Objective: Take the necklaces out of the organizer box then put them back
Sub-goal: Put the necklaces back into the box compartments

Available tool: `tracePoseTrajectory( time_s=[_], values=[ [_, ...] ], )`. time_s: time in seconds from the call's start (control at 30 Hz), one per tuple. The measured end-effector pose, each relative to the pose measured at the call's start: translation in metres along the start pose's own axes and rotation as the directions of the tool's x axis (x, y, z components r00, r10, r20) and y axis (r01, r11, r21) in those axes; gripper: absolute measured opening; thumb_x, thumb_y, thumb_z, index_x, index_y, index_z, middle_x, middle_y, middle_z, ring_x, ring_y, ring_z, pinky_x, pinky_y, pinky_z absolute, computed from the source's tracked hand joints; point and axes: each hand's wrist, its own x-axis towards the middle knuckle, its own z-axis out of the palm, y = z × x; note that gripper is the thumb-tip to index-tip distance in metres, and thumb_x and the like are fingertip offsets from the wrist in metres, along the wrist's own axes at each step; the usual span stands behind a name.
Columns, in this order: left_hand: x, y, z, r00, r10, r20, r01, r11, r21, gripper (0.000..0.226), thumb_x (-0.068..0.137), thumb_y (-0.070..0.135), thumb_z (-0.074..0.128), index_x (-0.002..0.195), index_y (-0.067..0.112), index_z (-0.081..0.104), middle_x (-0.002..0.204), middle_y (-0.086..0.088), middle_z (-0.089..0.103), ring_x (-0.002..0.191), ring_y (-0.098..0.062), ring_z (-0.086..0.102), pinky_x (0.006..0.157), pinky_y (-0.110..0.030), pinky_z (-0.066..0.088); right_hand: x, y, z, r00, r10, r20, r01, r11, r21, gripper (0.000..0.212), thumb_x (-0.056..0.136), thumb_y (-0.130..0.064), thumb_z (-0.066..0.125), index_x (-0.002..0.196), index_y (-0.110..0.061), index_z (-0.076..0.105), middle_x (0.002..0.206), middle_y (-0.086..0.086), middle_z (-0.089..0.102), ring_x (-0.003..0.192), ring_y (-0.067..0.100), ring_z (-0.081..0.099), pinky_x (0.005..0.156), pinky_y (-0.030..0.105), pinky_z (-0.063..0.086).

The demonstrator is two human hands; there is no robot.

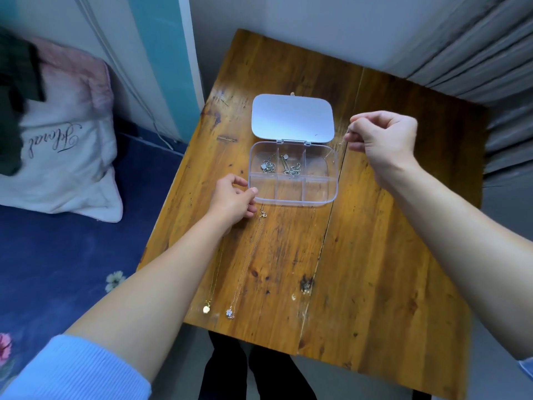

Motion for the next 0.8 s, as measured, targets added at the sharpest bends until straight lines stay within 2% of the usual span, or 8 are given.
tracePoseTrajectory(
  time_s=[0.27,0.47,0.57,0.8],
  values=[
    [0.001,-0.002,0.000,1.000,0.008,0.003,-0.008,1.000,-0.016,0.025,0.093,0.009,0.061,0.114,0.001,0.050,0.088,-0.028,0.068,0.061,-0.026,0.064,0.055,-0.033,0.055,-0.008,-0.006,0.005,0.996,-0.064,-0.055,0.065,0.997,0.031,0.019,0.079,-0.009,0.060,0.069,-0.021,0.070,0.071,0.012,0.069,0.067,0.023,0.069,0.060,0.030,0.057],
    [0.000,0.000,0.000,1.000,0.010,-0.001,-0.010,1.000,-0.004,0.024,0.093,0.009,0.061,0.114,0.002,0.050,0.094,-0.030,0.069,0.063,-0.026,0.065,0.056,-0.032,0.056,-0.012,-0.016,0.003,0.985,-0.132,-0.109,0.140,0.987,0.073,0.014,0.077,-0.014,0.061,0.069,-0.021,0.070,0.065,0.008,0.068,0.062,0.024,0.068,0.058,0.032,0.058],
    [-0.001,0.000,0.001,1.000,0.009,0.000,-0.009,1.000,-0.001,0.024,0.094,0.009,0.060,0.115,0.001,0.050,0.095,-0.031,0.068,0.064,-0.027,0.065,0.058,-0.033,0.056,-0.013,-0.004,0.006,0.990,-0.107,-0.094,0.106,0.994,-0.006,0.014,0.079,-0.014,0.060,0.070,-0.021,0.069,0.066,0.006,0.067,0.065,0.024,0.069,0.061,0.034,0.059],
    [0.001,-0.001,0.000,1.000,0.008,0.005,-0.008,1.000,-0.010,0.020,0.093,0.010,0.061,0.110,0.005,0.049,0.088,-0.027,0.067,0.062,-0.025,0.065,0.056,-0.032,0.056,-0.010,0.028,0.017,0.999,0.011,-0.051,-0.019,0.988,-0.156,0.015,0.084,-0.013,0.061,0.076,-0.021,0.070,0.068,0.000,0.068,0.064,0.013,0.069,0.064,0.034,0.062]
  ],
)
